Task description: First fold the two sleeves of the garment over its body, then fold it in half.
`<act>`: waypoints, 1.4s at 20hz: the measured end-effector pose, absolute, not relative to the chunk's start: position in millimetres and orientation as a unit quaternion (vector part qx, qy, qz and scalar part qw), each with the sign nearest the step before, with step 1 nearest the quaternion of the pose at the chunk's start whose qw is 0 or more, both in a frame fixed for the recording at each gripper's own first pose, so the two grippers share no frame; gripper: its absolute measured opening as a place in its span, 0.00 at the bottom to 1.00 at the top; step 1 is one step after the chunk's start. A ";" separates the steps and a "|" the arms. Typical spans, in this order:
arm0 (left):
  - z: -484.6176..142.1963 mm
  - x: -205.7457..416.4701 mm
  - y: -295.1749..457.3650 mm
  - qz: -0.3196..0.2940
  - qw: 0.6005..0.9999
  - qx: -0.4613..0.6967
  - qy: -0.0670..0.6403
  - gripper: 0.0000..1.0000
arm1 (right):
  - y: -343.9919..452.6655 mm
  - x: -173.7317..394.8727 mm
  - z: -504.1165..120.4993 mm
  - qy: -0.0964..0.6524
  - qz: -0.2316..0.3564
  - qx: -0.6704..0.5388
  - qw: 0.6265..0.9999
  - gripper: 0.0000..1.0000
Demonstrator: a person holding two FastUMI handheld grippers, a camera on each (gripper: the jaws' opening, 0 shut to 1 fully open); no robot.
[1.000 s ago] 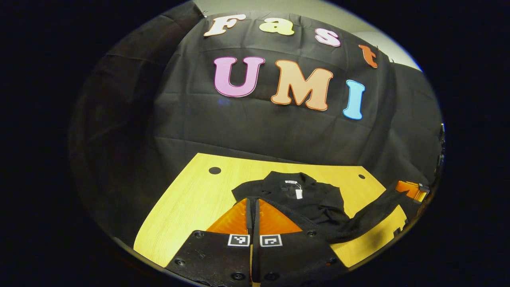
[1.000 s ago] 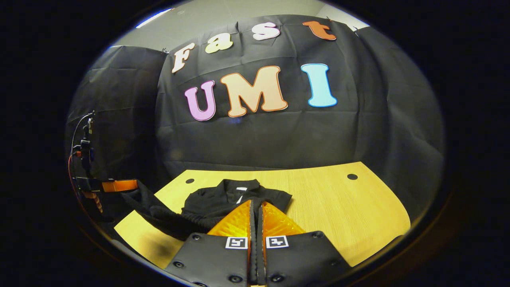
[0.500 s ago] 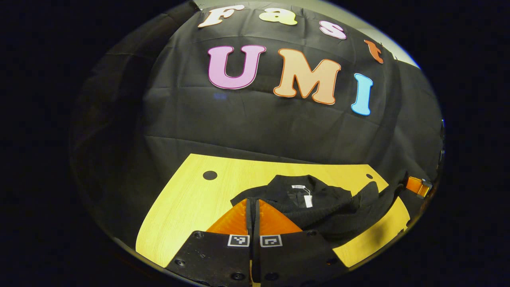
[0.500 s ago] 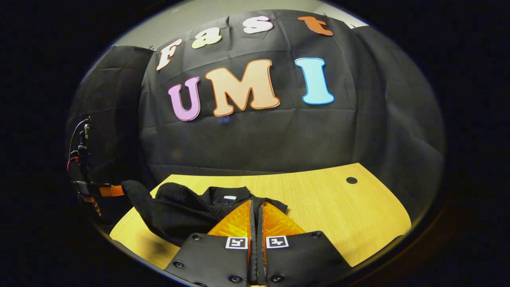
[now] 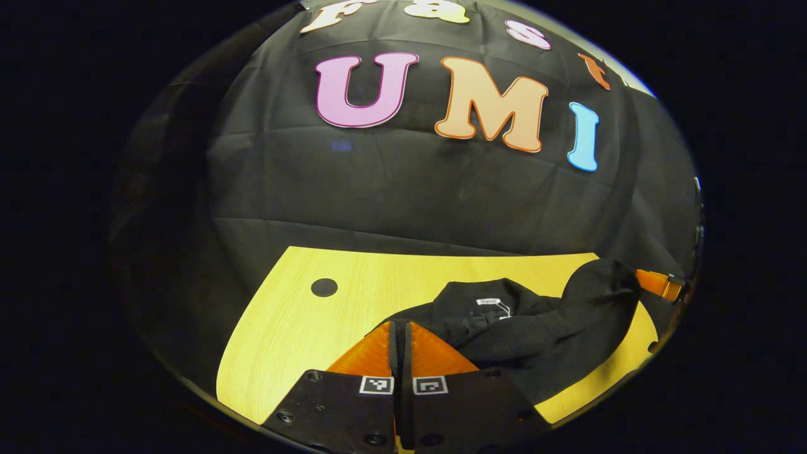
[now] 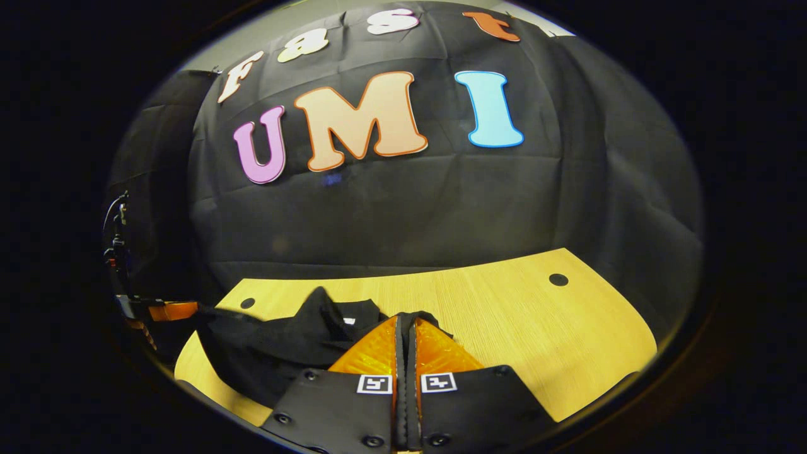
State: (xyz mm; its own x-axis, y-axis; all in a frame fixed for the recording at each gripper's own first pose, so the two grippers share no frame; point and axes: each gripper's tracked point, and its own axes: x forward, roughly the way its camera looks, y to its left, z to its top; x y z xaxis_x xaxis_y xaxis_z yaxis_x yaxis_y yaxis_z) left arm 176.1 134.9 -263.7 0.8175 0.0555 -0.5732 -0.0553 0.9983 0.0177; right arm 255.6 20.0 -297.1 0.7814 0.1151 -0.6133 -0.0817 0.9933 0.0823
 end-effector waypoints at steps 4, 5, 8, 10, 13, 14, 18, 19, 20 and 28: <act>-235.1 192.9 152.5 0.055 0.970 0.030 0.237 0.86 | 11.5 264.6 -286.7 0.300 0.007 0.005 0.954 0.73; -225.2 196.3 150.5 0.051 0.974 0.028 0.220 0.95 | 10.8 263.5 -282.5 0.293 0.002 -0.002 0.956 0.96; -200.9 189.2 143.8 0.046 0.979 0.031 0.194 0.94 | 10.8 250.3 -262.1 0.268 -0.002 -0.016 0.963 0.96; -173.6 180.8 132.8 0.042 0.985 0.020 0.165 0.94 | 16.2 239.9 -231.6 0.233 0.008 -0.018 0.972 0.96; -126.4 147.0 109.3 0.034 0.992 0.011 0.123 0.94 | 19.1 205.5 -181.6 0.177 0.031 -0.027 0.983 0.93; -112.4 134.3 101.8 0.035 0.993 0.013 0.108 0.93 | 17.1 193.1 -166.6 0.154 0.040 -0.034 0.987 0.96; -71.5 67.9 69.2 0.046 0.996 0.020 0.070 0.93 | 10.1 119.4 -131.3 0.123 0.082 -0.027 0.989 0.95; -64.4 50.7 60.8 0.049 0.997 0.025 0.060 0.93 | 5.6 98.7 -124.4 0.114 0.089 -0.021 0.989 0.96; -60.9 32.8 54.3 0.054 0.996 0.029 0.058 0.92 | -0.3 78.9 -119.7 0.112 0.093 -0.018 0.989 0.96; -19.3 -60.4 -2.0 0.037 0.998 0.034 0.024 0.92 | -40.5 -26.8 -97.4 0.112 0.101 0.008 0.989 0.96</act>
State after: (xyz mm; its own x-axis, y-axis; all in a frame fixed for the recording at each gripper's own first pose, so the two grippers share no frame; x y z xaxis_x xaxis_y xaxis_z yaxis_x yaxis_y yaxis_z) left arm -60.4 -2.0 -19.3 0.9962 0.0752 -0.0448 -0.0719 0.9949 0.0704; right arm -26.8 -40.5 -97.4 0.9546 0.2009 -0.2197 -0.1974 0.9796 0.0380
